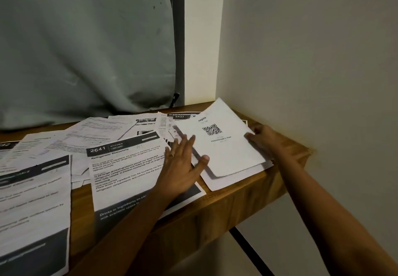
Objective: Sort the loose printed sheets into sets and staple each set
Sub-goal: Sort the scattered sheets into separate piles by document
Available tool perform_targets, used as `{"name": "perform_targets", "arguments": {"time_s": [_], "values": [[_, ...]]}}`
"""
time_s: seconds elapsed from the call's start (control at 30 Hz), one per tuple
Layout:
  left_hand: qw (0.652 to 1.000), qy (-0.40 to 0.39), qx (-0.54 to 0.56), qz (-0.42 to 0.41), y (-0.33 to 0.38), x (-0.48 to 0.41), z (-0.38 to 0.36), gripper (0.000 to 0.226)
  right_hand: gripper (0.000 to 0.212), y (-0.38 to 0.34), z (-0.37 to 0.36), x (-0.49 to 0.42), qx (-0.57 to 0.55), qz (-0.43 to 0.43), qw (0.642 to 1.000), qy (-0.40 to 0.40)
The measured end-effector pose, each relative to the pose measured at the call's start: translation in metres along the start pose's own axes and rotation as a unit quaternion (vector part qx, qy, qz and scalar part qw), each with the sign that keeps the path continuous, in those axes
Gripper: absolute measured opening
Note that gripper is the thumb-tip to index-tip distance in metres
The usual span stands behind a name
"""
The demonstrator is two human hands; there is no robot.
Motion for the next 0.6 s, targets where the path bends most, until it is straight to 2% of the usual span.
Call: {"name": "perform_targets", "arguments": {"time_s": [0.07, 0.27, 0.33, 0.43, 0.53, 0.6], "values": [[0.996, -0.065, -0.062, -0.016, 0.000, 0.003, -0.010, 0.083, 0.033, 0.006, -0.014, 0.004, 0.031, 0.018, 0.999, -0.010], [0.971, -0.163, -0.162, -0.070, 0.002, 0.010, -0.026, 0.083, 0.037, 0.008, -0.023, 0.001, 0.080, 0.046, 0.995, -0.025], [0.969, -0.175, -0.161, -0.063, 0.001, 0.011, -0.029, 0.083, 0.037, 0.011, -0.020, -0.004, 0.080, 0.034, 0.996, -0.002], [0.972, -0.169, -0.150, -0.061, 0.002, 0.011, -0.028, 0.081, 0.023, 0.019, -0.014, -0.013, 0.073, -0.011, 0.997, 0.028], [0.973, -0.169, -0.143, -0.058, 0.004, 0.012, -0.026, 0.078, 0.031, 0.021, -0.016, -0.018, 0.071, -0.045, 0.996, 0.015], [0.973, -0.170, -0.145, -0.058, 0.004, 0.012, -0.027, 0.079, 0.025, 0.020, -0.018, -0.021, 0.077, -0.071, 0.994, 0.003]]}}
Point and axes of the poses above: each hand's wrist, its own x-axis away from the middle knuckle, its own z-axis out of the back of the hand, y = z × x, the point moved 5 cm from there along -x, towards the middle knuckle, and after that the axes turned 6 degrees about y, right-handed, at the moved point
